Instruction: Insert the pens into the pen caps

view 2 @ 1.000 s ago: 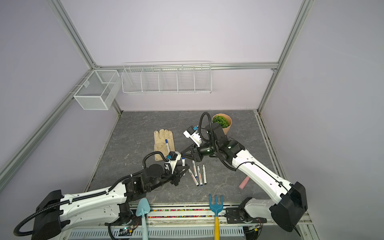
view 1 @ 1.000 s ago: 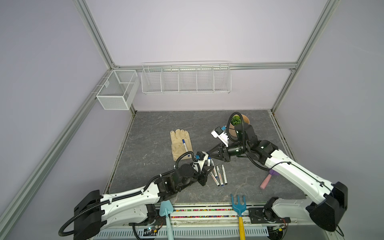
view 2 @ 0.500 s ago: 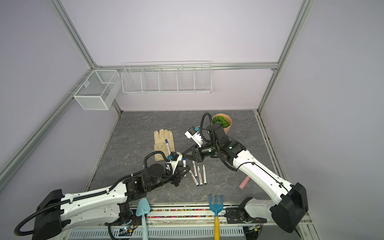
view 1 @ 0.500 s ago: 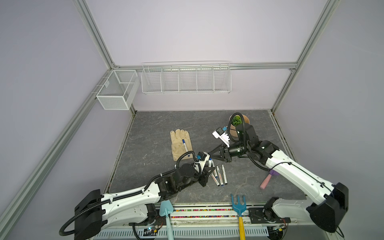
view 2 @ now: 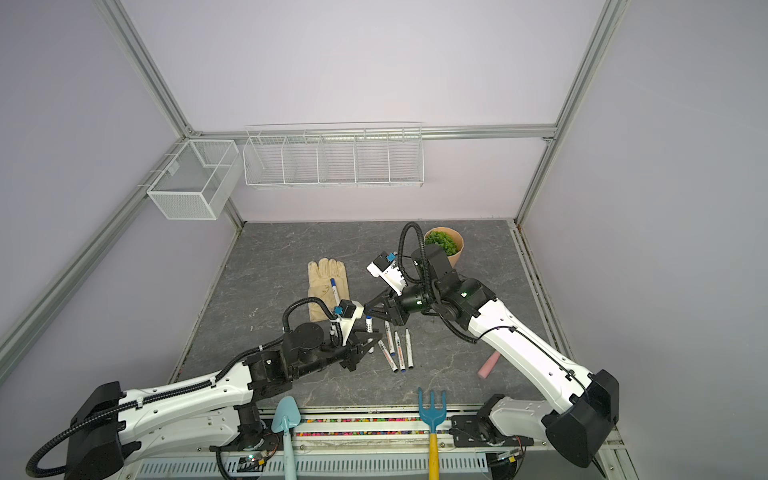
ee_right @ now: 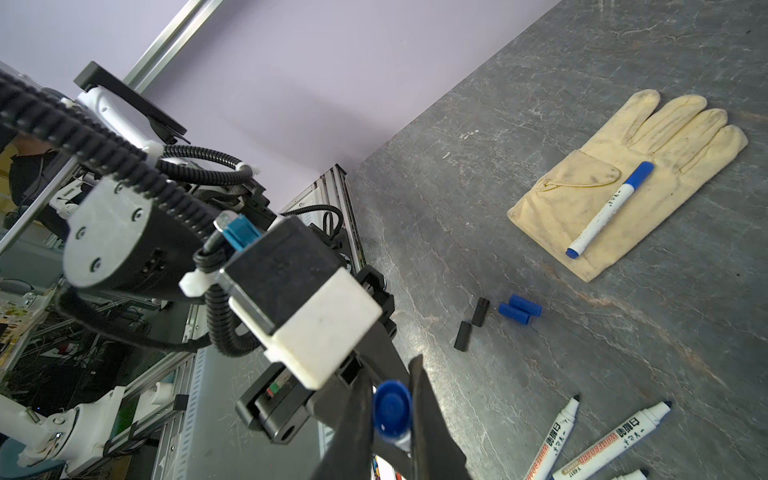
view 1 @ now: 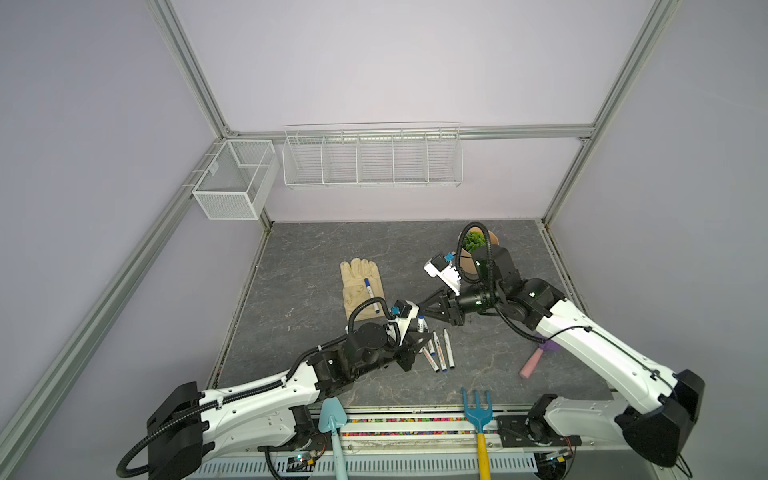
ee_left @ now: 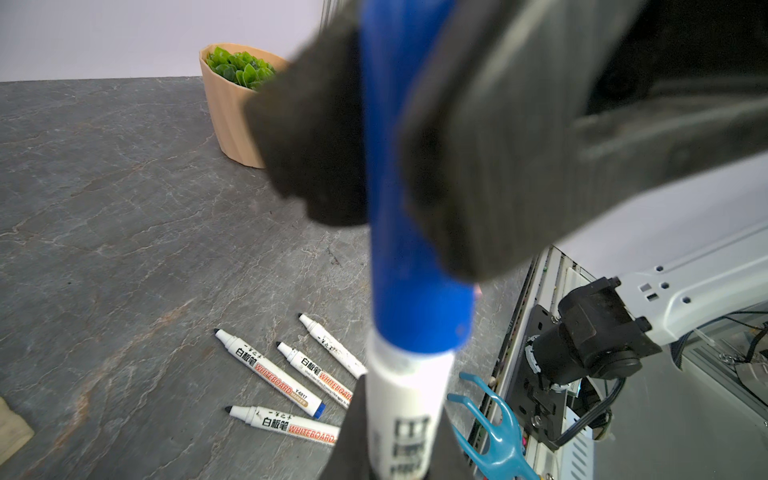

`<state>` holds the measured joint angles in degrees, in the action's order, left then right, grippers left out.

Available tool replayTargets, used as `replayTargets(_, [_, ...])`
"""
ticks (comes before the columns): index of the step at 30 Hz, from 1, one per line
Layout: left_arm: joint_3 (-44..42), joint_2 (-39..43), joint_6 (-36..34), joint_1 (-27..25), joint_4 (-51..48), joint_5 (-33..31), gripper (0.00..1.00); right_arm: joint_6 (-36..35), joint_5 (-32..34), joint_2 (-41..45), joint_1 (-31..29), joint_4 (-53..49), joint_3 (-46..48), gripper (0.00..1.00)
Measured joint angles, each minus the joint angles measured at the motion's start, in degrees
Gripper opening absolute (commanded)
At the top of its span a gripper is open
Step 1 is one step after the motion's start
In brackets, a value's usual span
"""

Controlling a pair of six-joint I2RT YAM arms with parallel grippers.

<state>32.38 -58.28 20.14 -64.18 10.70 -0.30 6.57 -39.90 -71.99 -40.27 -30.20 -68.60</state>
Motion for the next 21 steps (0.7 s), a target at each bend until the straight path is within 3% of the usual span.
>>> replayTargets(21, [-0.20, 4.59, -1.31, 0.22, -7.50, -0.48, 0.00, 2.05, -3.39, -0.26, 1.36, -0.17, 1.55, 0.07])
